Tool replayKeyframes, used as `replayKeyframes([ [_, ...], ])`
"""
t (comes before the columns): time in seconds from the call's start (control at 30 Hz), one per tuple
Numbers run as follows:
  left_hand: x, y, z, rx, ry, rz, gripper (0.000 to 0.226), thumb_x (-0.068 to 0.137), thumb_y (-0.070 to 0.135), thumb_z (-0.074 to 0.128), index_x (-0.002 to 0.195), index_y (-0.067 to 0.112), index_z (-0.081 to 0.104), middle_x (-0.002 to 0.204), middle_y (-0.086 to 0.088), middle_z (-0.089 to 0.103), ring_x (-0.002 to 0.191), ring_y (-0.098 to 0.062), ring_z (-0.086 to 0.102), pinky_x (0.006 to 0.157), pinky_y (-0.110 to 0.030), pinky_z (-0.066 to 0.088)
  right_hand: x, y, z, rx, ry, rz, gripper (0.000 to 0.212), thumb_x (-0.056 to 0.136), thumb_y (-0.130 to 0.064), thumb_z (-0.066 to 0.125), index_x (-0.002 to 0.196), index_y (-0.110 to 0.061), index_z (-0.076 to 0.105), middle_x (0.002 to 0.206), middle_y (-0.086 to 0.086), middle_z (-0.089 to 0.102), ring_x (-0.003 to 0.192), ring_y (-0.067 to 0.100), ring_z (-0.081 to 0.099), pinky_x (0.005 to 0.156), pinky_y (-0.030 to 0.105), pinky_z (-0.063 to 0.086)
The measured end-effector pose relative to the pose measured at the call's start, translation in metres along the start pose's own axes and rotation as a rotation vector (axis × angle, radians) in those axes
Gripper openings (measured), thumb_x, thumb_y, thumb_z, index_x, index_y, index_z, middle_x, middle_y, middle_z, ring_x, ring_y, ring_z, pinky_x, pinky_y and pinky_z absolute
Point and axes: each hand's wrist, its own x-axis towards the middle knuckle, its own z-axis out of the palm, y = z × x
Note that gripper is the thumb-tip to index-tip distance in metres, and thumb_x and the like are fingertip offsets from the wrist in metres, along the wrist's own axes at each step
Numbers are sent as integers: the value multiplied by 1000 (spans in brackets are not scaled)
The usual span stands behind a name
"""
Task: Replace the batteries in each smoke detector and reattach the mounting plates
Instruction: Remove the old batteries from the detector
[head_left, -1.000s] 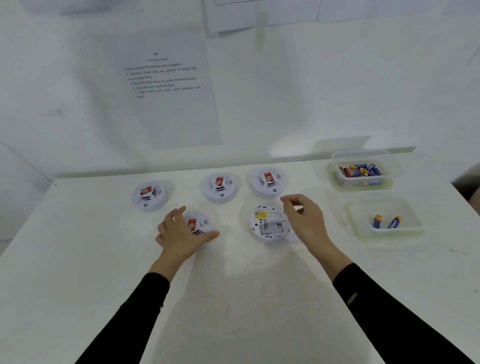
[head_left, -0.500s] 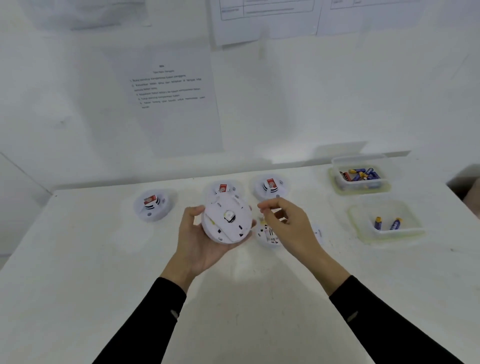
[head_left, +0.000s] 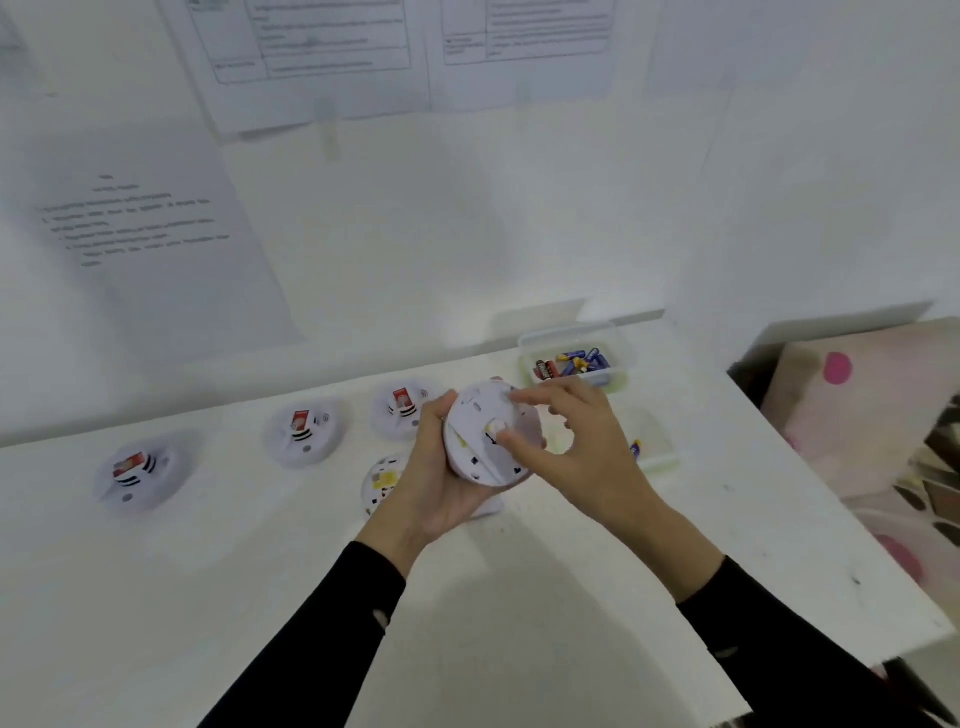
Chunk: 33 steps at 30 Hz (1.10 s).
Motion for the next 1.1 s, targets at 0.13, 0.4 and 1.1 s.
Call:
replayKeyframes([
  [0.13,28,-23,24,55,32,31,54,89,52,46,112,14,76,123,-17,67,106,-31,68,105,-48,43,-2,17,-20,-98,-25,-11,69,65,-58,75,125,-29,58,121,-13,51,114,3,40,101,26,38],
  [0.4,57,-54,51,68,22,47,56,92,51,43,125,12,65,121,-15,69,109,-27,68,94,-41,54,13,51,-49,36,-87,36,69,64,-41,73,127,-21,54,113,-12,44,105,4,46,86,7,38],
  [1.1,32,-54,28,-55,201,219,59,96,52,38,121,10,71,131,-23,63,107,-37,68,92,-47,53,44,62,-52,36,-311,-160,67,61,-25,80,121,-15,52,112,-5,46,104,10,43,86,8,35],
])
